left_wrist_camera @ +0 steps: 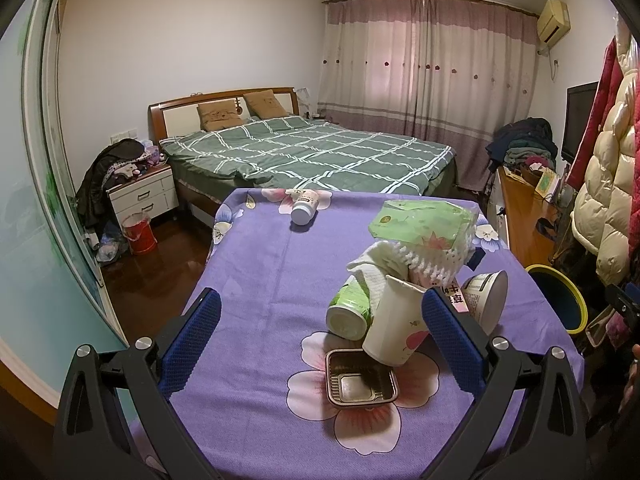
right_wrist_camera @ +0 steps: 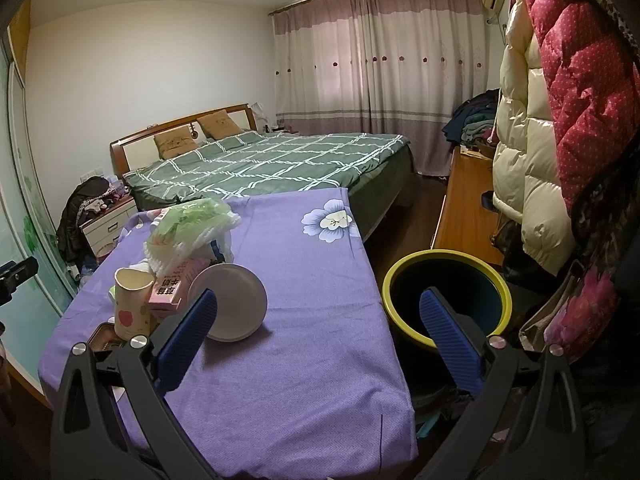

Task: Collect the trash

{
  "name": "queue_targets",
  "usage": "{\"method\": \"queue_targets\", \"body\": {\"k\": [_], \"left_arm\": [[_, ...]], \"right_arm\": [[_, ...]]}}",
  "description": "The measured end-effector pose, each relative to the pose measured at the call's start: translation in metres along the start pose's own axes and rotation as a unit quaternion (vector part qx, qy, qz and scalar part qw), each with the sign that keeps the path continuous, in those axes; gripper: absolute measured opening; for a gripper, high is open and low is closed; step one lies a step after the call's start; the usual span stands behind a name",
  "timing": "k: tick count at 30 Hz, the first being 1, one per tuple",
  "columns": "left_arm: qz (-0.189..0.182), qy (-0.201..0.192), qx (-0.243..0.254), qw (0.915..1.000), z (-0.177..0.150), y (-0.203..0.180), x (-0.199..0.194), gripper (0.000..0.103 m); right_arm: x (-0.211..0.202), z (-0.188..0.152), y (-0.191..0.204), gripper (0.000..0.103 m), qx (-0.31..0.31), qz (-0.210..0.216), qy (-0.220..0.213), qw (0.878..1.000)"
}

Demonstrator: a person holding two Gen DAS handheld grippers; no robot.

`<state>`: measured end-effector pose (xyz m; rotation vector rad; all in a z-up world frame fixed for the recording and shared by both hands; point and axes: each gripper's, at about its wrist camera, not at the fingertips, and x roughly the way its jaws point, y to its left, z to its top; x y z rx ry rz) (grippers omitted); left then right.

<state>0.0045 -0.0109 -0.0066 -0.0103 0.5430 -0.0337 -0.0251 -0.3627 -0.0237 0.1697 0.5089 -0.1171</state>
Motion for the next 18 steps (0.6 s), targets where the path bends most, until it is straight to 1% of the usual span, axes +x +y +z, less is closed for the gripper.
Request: {"method": "queue_targets", "body": {"k": [18], "left_arm": [[-0.002,0.001,0.005,1.0,-0.0002,-0.0036,0.0014,0.099]], "right_arm": [[0.0032,0.0007,-0.0002,0.097,0.003,-0.002,0.005,1.0]]}}
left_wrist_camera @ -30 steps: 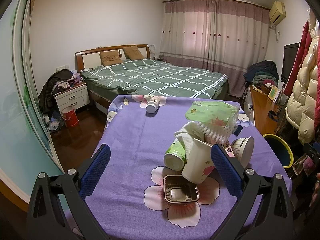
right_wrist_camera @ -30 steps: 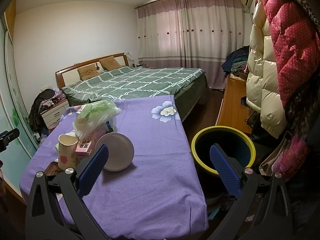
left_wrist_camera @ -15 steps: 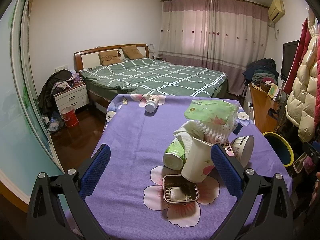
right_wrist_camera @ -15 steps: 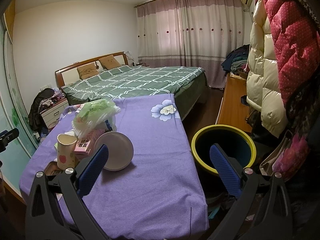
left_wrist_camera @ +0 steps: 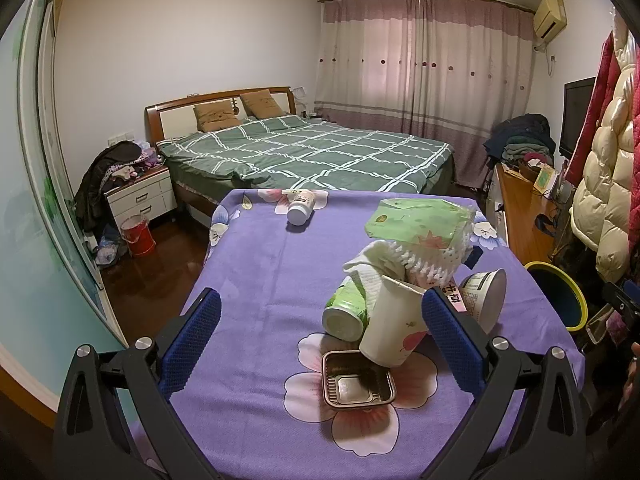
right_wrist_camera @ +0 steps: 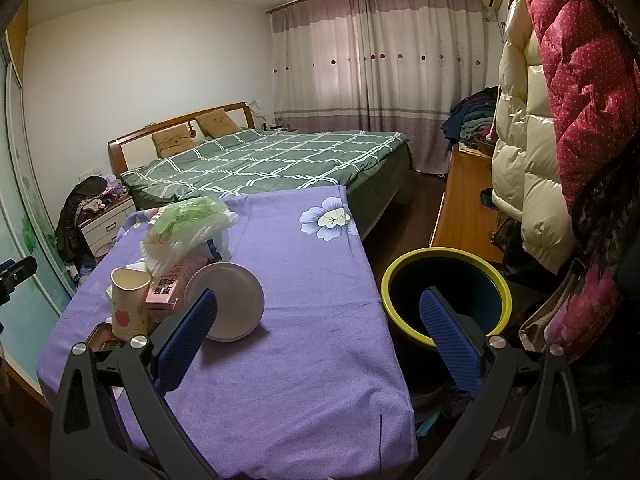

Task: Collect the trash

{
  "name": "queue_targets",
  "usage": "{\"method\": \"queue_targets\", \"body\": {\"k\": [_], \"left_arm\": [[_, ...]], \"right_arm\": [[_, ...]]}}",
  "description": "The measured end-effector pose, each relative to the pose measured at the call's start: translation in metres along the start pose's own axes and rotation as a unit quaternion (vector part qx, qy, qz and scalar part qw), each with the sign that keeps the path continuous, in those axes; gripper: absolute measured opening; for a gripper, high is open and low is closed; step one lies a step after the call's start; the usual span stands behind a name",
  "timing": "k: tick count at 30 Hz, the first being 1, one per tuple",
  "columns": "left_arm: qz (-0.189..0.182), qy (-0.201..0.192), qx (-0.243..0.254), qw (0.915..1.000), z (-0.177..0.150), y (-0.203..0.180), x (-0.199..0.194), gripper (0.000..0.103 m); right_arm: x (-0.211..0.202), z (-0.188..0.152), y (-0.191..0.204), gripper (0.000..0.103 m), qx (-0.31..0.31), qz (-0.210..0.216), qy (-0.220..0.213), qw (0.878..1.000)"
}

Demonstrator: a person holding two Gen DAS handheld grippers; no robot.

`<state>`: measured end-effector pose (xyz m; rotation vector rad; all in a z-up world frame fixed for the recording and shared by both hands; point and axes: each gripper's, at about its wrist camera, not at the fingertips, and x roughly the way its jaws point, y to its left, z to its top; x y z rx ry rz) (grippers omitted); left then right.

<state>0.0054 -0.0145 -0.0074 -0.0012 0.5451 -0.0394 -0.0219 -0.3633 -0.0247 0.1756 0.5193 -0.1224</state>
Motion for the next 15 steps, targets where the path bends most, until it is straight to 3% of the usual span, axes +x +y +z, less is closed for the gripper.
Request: {"method": "queue_targets", "body": {"k": [12,15], "left_arm": [[-0.001,0.007,0.004,1.0,0.003,0.0,0.003,0.099],[0.0,0.008,0.005,1.0,0.002,0.001,0.004,0.099]], "right_arm": [[0.011,0.004,0.003,0.097,-0.007,-0.002,0.008,1.0],[0.021,0.013,0.01,0.097,-0.016,0.015,0.011,1.0]]}}
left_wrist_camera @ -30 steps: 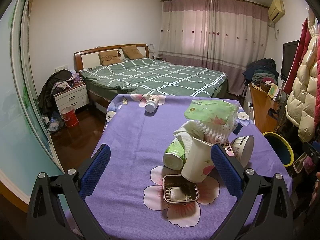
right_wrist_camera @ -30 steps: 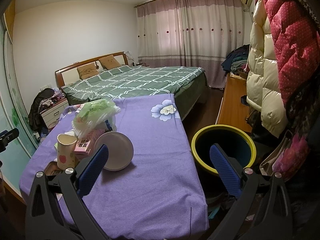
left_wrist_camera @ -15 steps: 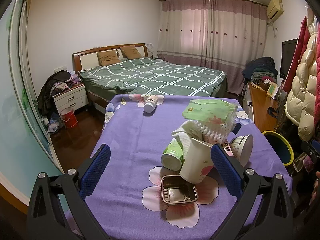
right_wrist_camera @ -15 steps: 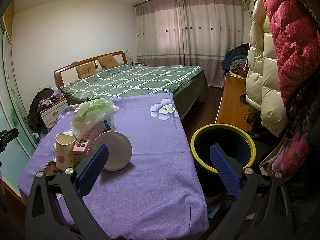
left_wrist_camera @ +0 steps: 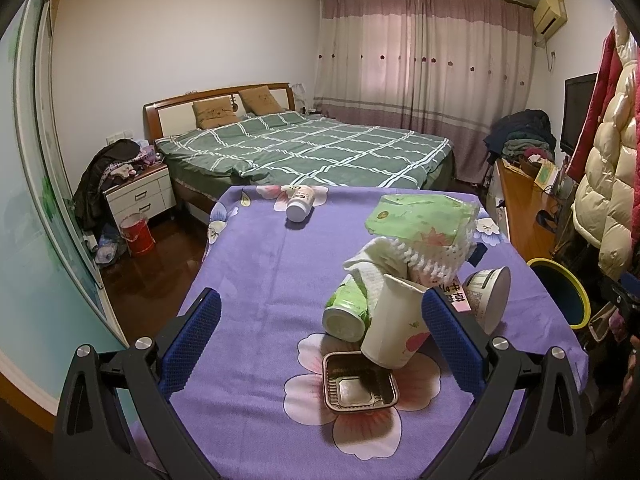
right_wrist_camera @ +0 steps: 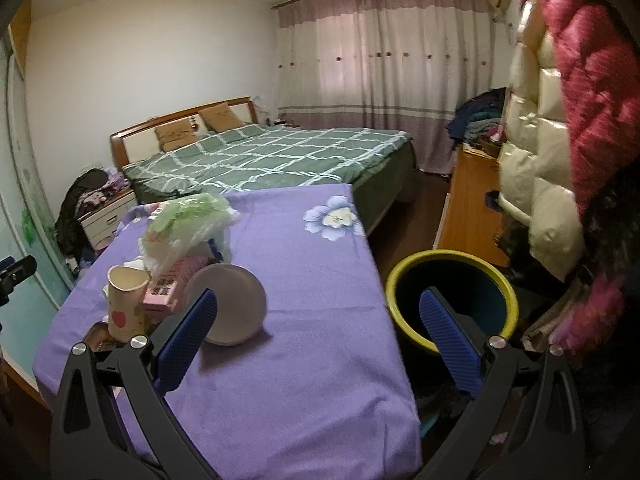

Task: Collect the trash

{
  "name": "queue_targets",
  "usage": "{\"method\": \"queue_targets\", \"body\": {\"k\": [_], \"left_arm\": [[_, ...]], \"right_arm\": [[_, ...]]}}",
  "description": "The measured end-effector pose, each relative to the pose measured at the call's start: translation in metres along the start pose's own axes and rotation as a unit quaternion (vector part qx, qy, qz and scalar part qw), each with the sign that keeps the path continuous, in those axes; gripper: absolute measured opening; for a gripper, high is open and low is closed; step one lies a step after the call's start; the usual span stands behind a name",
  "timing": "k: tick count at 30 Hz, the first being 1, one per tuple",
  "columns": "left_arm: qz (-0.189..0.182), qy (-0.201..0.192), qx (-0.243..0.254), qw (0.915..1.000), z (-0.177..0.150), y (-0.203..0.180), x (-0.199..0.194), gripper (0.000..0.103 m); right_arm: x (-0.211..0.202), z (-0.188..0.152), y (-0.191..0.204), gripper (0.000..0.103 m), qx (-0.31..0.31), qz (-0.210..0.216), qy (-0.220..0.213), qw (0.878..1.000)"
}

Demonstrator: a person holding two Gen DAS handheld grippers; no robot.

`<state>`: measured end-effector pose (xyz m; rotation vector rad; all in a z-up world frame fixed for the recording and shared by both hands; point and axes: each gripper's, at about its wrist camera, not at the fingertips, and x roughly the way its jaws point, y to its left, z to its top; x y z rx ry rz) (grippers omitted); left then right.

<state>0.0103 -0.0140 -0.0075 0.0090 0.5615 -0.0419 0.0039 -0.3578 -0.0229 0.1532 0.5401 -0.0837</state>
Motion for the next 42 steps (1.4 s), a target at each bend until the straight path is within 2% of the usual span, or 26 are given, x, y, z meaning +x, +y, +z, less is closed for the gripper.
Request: {"method": "queue_targets", "body": {"k": [4,11,17,20,25,28,32,36,40,42], "left_arm": [[0.001,0.005,0.001,1.0,0.0,0.004,0.008,0.099],[0.008,0.019,-0.002,0.9998,0.007,0.015,0.027,0.099],[0.014,0.027,0.002,0.9995,0.013,0.018,0.048,0.099],[0.013,0.032,0.001,0.9994,0.015,0.022,0.058,0.099],[0.013,0.04,0.004,0.9991,0.014,0.018,0.071,0.099],[0.012,0.043,0.005,0.999,0.015,0.019,0.079,0.099],[0.01,0.047,0.003,0.9988,0.016,0.022,0.089,0.099],[0.007,0.051,0.003,0.9987,0.014,0.021,0.095,0.099],[0.006,0.052,0.004,0.9986,0.012,0.019,0.096,0.099],[0.006,0.05,0.003,0.9987,0.012,0.018,0.096,0.099]], "right_arm": [[0.022,0.018,0.016,0.097,-0.017,0.019,0.003,1.0],[0.065,0.048,0.054,0.097,-0.035,0.083,0.007,0.996],[0.108,0.071,0.085,0.097,-0.052,0.101,0.026,0.993],[0.14,0.08,0.099,0.094,-0.058,0.108,0.052,0.991],[0.175,0.08,0.114,0.076,-0.064,0.107,0.083,0.989],[0.181,0.078,0.118,0.065,-0.068,0.11,0.09,0.988],[0.182,0.074,0.118,0.056,-0.069,0.122,0.098,0.985],[0.183,0.073,0.115,0.038,-0.065,0.13,0.101,0.984],[0.178,0.074,0.115,0.009,-0.065,0.135,0.096,0.984],[0.173,0.077,0.115,0.004,-0.065,0.135,0.086,0.985]]}}
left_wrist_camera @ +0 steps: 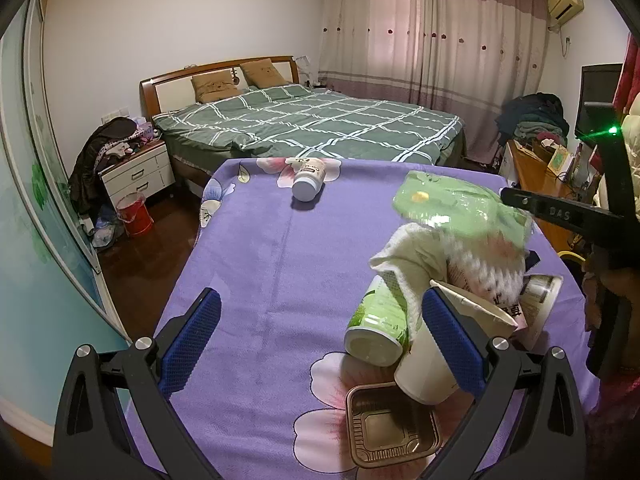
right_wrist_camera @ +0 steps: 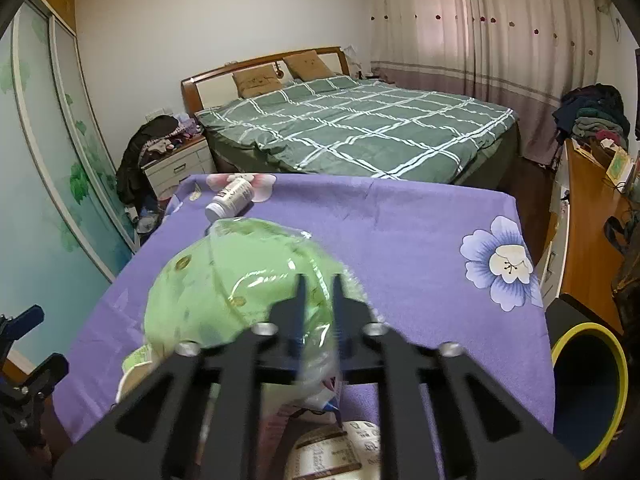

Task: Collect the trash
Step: 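Grasp the green plastic bag with the right gripper and lift it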

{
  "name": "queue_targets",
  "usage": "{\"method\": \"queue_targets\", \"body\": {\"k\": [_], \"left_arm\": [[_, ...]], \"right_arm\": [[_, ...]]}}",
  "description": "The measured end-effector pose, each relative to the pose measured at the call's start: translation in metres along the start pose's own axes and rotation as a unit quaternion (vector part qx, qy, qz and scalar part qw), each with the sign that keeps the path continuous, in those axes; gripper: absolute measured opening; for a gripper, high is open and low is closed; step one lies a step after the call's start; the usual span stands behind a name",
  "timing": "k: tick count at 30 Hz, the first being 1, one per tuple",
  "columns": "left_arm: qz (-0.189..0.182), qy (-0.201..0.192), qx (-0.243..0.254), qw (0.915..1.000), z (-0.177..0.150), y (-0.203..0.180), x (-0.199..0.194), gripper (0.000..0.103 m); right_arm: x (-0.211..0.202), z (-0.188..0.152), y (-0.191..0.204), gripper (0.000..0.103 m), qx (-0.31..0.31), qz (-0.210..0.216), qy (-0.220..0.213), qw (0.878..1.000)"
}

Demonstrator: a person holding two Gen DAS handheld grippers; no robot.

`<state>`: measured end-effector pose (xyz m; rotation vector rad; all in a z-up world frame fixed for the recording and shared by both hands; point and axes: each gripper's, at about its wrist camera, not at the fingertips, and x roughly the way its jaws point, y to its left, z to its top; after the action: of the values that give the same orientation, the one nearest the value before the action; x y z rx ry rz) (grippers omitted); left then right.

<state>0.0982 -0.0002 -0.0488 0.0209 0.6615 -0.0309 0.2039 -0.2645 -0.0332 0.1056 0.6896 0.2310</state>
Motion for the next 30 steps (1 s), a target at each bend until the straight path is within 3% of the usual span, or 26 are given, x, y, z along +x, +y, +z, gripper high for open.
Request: {"method": "queue_targets", "body": {"k": [7,11,12,13,14,15,20,21,22,25,30], "left_arm": [[0.001,-0.002,0.0,1.0,-0.002,0.0,0.0,0.099],[0.001,-0.003,-0.001,1.0,-0.003,0.0,0.0,0.099],[0.001,-0.003,-0.001,1.0,-0.003,0.0,-0.001,0.099],[0.0,-0.003,-0.002,1.0,-0.003,0.0,-0.001,0.099],[0.0,-0.003,-0.002,1.0,-0.003,0.0,-0.001,0.099],[0.0,-0.003,-0.002,1.0,-0.003,0.0,-0.001,0.099],[0.003,-0.004,-0.003,1.0,-0.004,0.003,-0.004,0.099],[0.003,-0.004,-0.004,1.0,-0.005,0.003,-0.006,0.099],[0.003,-0.003,-0.006,1.0,-0.005,0.004,-0.005,0.099],[0.001,-0.001,-0.007,1.0,-0.005,0.004,-0.006,0.099],[-0.001,0.0,-0.004,1.0,-0.004,0.002,-0.005,0.099]], "right_arm": [[-0.029,0.01,-0.002,0.0,0.006,0.002,-0.041,0.999],[-0.031,0.01,0.0,0.001,-0.001,0.017,-0.032,0.999],[-0.031,0.01,0.002,0.007,0.001,0.021,-0.033,0.999],[-0.029,0.008,0.004,0.031,-0.001,0.017,-0.034,0.999],[-0.027,0.008,0.006,0.046,-0.001,0.012,-0.036,0.999],[-0.025,0.008,0.007,0.056,0.0,0.011,-0.036,0.999],[-0.005,0.005,0.017,0.055,-0.004,0.014,-0.002,1.0],[-0.001,0.003,0.02,0.05,-0.005,0.017,0.008,1.0],[0.002,0.001,0.021,0.037,-0.006,0.017,0.014,1.0],[-0.002,-0.003,0.02,0.017,-0.003,0.023,0.005,1.0],[-0.026,0.003,0.016,0.009,0.002,0.026,-0.033,0.999]]}}
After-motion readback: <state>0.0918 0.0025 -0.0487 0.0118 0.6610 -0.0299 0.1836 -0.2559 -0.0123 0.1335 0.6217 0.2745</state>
